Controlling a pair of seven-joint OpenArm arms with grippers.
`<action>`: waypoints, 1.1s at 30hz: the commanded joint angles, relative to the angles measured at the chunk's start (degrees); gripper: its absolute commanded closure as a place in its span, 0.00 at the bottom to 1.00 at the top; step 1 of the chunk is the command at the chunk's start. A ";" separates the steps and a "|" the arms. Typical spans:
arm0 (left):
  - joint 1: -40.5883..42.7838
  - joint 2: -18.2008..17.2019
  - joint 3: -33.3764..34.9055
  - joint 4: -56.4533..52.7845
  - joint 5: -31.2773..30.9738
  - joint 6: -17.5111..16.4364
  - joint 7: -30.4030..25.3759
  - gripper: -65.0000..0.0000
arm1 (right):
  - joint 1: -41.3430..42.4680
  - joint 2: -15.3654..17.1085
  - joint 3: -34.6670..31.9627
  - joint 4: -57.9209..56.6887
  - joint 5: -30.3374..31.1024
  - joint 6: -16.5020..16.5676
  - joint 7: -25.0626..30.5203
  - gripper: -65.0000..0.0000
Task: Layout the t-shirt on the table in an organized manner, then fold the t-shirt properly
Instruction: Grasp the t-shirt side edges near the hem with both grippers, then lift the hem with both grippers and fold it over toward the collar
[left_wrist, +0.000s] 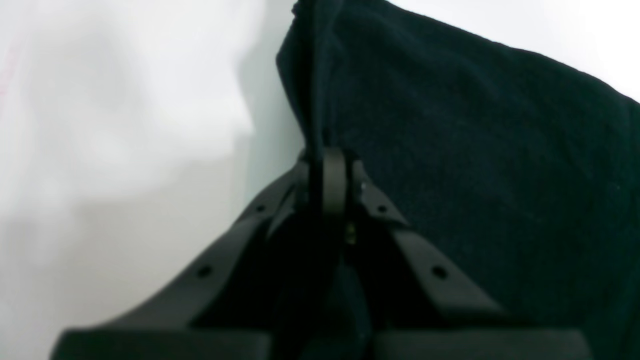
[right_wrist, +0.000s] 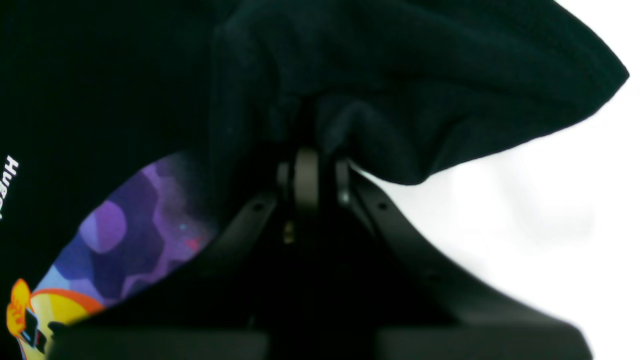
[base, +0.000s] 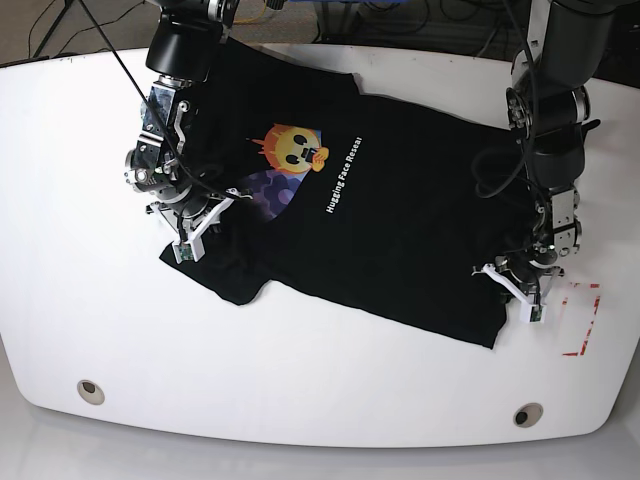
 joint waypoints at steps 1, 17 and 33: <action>0.50 -0.30 0.02 3.25 1.13 0.27 2.09 1.00 | -0.18 0.34 -0.08 3.48 -0.11 0.94 0.49 1.00; 12.80 -0.65 -8.24 37.36 -0.10 -8.70 19.59 1.00 | -9.06 -0.80 -0.08 20.36 -0.11 1.21 0.14 1.00; 12.19 0.23 -9.39 66.11 -0.45 -11.78 35.32 1.00 | -2.82 2.45 -0.25 24.93 -0.11 1.21 -2.94 1.00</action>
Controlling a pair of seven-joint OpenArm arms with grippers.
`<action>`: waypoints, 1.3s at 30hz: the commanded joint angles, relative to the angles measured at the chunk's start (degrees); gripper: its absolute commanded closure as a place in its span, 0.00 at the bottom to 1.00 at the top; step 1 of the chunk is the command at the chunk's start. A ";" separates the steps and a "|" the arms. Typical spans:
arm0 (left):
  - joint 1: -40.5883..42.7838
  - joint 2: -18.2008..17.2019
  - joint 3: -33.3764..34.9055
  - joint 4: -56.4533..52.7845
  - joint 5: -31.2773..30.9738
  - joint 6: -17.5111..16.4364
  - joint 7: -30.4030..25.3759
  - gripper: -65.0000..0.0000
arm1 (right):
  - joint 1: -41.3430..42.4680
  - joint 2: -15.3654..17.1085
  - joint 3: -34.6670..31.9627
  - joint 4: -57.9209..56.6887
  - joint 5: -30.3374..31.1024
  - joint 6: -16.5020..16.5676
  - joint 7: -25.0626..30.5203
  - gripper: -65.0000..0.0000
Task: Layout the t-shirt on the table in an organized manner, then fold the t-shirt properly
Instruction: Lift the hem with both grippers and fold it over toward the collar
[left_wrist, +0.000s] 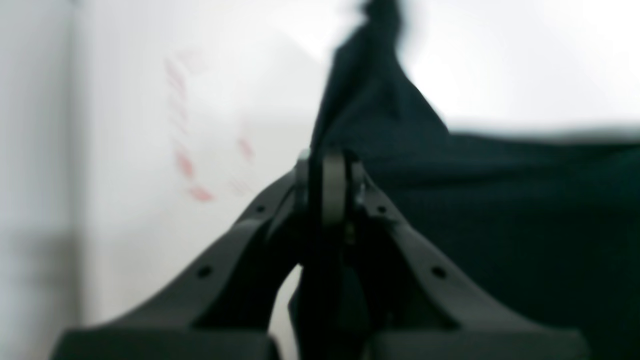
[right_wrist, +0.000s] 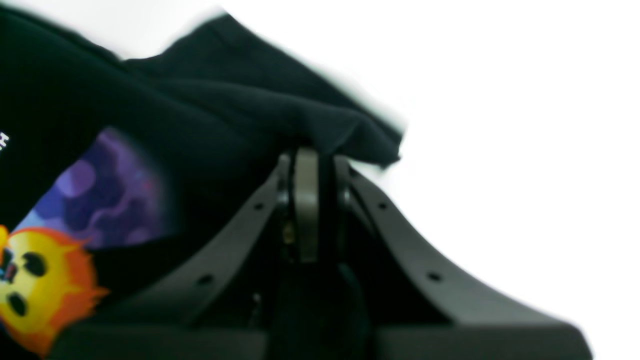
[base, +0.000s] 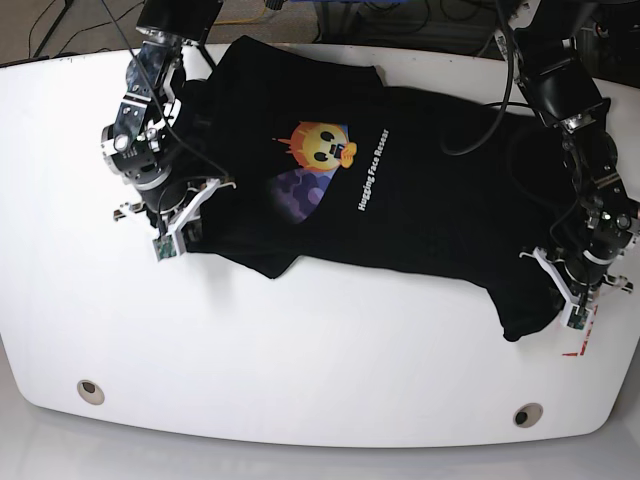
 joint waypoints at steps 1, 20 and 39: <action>-4.30 -0.23 -0.16 6.34 -0.49 0.68 0.55 1.00 | 5.08 1.58 0.12 1.52 0.61 -0.43 -0.08 1.00; -45.18 -0.58 1.33 18.30 -0.40 0.33 26.49 1.00 | 45.17 15.56 -0.06 0.99 0.70 3.52 -17.83 1.00; -47.99 -1.11 3.00 17.86 -0.58 -2.26 35.02 1.00 | 43.50 21.45 -4.45 7.50 0.70 6.51 -21.70 1.00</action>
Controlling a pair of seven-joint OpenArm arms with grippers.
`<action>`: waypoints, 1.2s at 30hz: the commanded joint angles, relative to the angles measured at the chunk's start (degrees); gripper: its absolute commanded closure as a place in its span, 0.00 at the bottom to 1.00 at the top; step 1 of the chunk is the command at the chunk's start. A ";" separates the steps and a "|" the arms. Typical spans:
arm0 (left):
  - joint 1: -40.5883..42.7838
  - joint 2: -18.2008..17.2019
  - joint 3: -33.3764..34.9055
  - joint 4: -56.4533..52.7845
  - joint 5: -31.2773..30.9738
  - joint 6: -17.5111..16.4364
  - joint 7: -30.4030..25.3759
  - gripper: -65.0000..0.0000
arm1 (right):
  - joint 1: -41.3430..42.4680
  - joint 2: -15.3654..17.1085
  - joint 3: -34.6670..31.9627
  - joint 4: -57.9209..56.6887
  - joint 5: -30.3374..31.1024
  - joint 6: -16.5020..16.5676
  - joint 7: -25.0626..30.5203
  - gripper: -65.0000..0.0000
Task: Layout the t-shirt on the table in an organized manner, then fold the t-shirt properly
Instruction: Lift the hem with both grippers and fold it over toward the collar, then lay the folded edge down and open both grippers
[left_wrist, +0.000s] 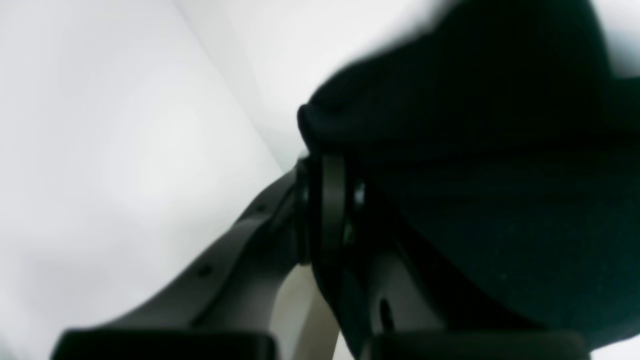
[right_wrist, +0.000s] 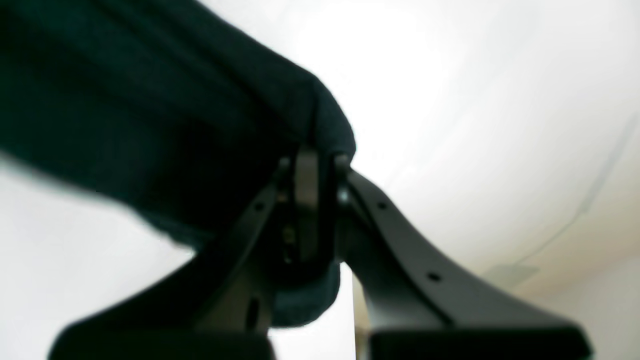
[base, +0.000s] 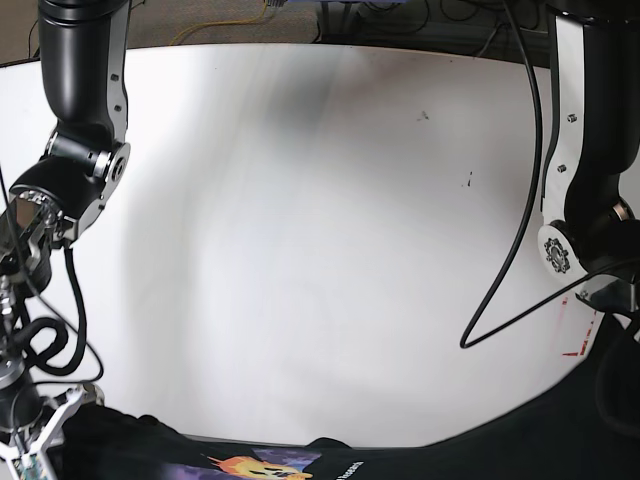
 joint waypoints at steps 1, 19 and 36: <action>4.02 -0.63 -1.48 0.18 2.55 -0.08 0.68 1.00 | -4.45 0.62 1.76 1.73 -3.21 0.13 -2.05 1.00; 52.11 3.15 -5.97 2.20 2.55 -0.08 -11.28 1.00 | -47.26 -9.23 11.87 3.40 6.99 -0.31 11.31 1.00; 73.12 1.66 -5.97 1.49 2.72 -0.08 -22.71 1.00 | -60.63 -11.16 11.78 2.61 6.81 -0.04 14.91 1.00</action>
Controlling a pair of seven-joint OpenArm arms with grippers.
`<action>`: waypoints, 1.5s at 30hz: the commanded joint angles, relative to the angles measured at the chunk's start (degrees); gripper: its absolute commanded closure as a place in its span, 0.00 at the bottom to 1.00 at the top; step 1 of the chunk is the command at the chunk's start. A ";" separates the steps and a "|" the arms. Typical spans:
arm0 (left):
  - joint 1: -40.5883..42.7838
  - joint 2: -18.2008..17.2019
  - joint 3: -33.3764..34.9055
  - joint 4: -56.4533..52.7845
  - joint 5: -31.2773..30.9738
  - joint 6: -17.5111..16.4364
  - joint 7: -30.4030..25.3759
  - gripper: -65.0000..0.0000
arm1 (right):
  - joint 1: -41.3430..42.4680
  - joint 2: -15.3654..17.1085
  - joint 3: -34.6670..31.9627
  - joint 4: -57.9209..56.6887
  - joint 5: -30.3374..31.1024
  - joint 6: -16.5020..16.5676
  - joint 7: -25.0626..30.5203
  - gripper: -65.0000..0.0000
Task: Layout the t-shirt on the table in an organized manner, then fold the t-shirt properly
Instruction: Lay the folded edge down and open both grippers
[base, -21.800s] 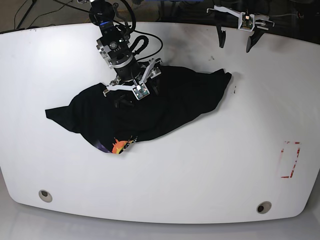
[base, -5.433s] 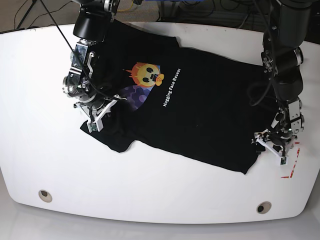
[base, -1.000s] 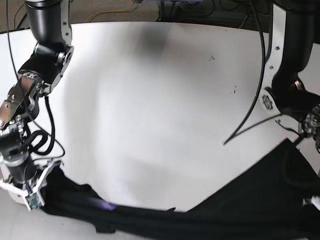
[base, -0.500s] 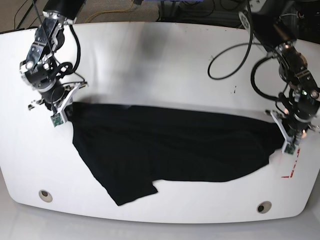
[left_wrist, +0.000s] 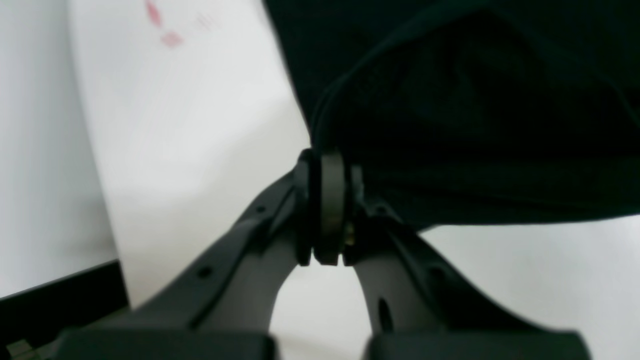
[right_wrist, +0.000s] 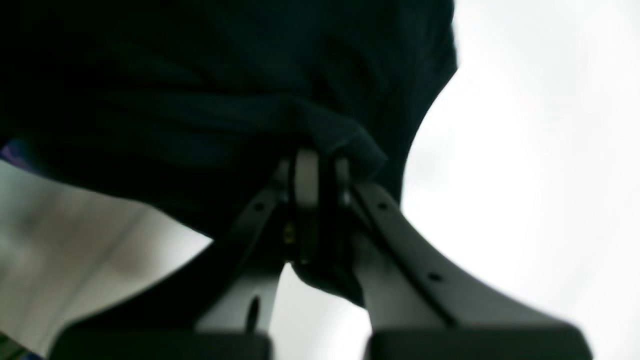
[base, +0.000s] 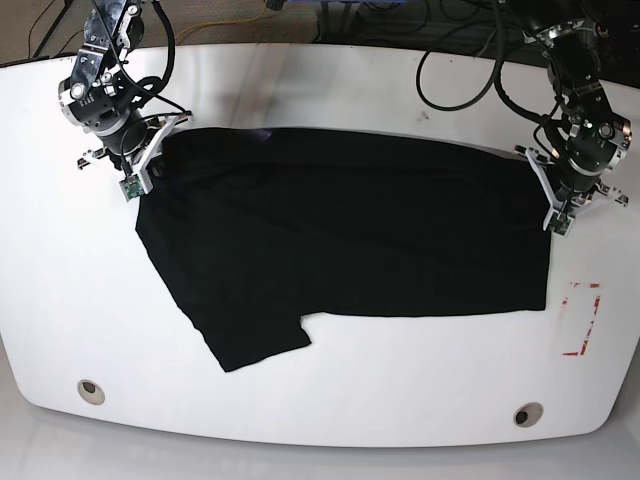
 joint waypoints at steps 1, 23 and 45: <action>0.41 -1.89 -0.26 0.53 -0.14 0.38 -1.46 1.00 | -0.59 0.68 0.24 0.99 0.56 0.07 1.60 1.00; 2.16 -2.94 -5.62 -6.77 -0.14 0.38 -1.55 1.00 | -5.95 0.42 0.33 0.11 0.65 -0.11 1.60 1.00; 2.25 -4.52 -5.45 -12.48 0.21 0.38 -1.55 1.00 | -4.46 1.74 0.15 -6.39 0.39 -0.29 1.60 1.00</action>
